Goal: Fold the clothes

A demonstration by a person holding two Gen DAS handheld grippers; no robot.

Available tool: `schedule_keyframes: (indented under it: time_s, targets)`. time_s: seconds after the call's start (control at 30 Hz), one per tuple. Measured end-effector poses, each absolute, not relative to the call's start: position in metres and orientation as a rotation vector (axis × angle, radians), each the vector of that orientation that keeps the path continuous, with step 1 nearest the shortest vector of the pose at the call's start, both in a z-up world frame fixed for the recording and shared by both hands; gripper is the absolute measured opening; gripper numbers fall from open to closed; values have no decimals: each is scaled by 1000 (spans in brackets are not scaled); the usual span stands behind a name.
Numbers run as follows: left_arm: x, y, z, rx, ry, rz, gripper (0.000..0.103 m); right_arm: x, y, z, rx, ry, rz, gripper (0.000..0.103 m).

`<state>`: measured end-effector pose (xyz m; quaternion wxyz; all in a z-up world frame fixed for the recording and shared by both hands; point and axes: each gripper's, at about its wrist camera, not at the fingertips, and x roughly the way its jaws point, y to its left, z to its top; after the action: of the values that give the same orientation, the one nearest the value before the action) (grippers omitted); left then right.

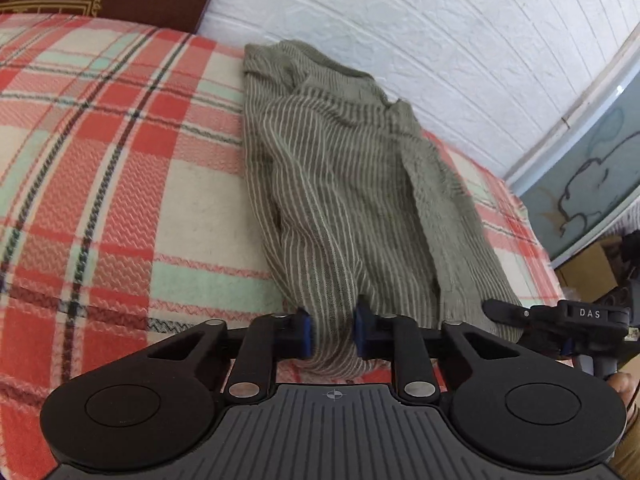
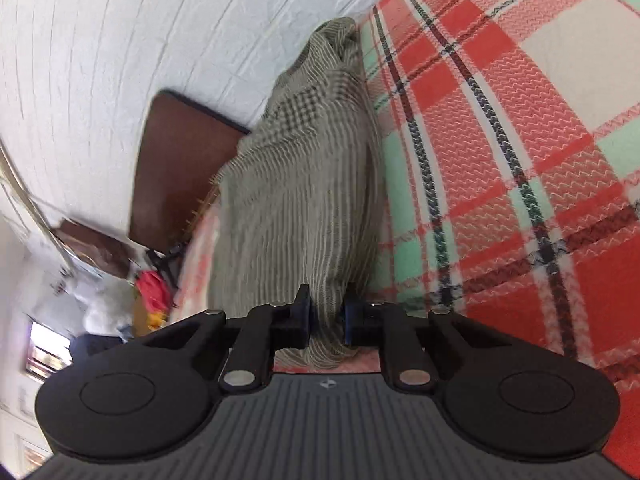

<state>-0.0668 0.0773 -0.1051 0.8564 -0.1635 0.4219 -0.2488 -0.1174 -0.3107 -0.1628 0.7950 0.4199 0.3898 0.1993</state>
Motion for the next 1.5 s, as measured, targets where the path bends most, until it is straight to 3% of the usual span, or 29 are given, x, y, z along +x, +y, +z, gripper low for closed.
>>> schedule_keyframes:
  time_s: [0.23, 0.27, 0.3, 0.37, 0.47, 0.53, 0.57, 0.67, 0.77, 0.97, 1.33, 1.37, 1.4, 1.47, 1.5]
  targets:
    - [-131, 98, -80, -324, 856, -594, 13, -170, -319, -121, 853, 806, 523, 13]
    - [-142, 95, -85, -289, 860, -597, 19, -180, -318, -123, 830, 819, 511, 14]
    - [-150, 94, -93, -266, 870, -588, 40, -188, -316, -130, 802, 842, 484, 17]
    - [-165, 101, -107, -288, 886, -544, 43, -201, -316, -147, 786, 886, 420, 21]
    - [-186, 113, -117, -305, 870, -484, 55, -221, -324, -155, 868, 847, 391, 31]
    - [-199, 124, -113, -299, 818, -452, 58, -234, -329, -142, 831, 765, 372, 49]
    - [-205, 129, -110, -297, 791, -435, 58, -240, -330, -135, 808, 731, 365, 51]
    - [-213, 135, -108, -276, 737, -410, 53, -243, -322, -123, 696, 701, 360, 51]
    - [-207, 123, -113, -211, 731, -456, 30, -243, -313, -124, 629, 706, 374, 51]
    - [-209, 109, -120, -139, 742, -521, 35, -242, -305, -132, 594, 736, 361, 51]
    - [-207, 95, -125, -110, 746, -519, 35, -238, -295, -138, 601, 766, 378, 51]
    - [-204, 94, -127, -111, 750, -511, 12, -237, -294, -139, 598, 768, 378, 51]
    - [-202, 93, -128, -125, 754, -509, 7, -235, -293, -140, 593, 772, 375, 47]
    - [-199, 94, -127, -146, 757, -510, 1, -232, -293, -141, 585, 777, 368, 18]
    - [-199, 97, -123, -147, 752, -512, 0, -232, -296, -139, 596, 770, 368, 15]
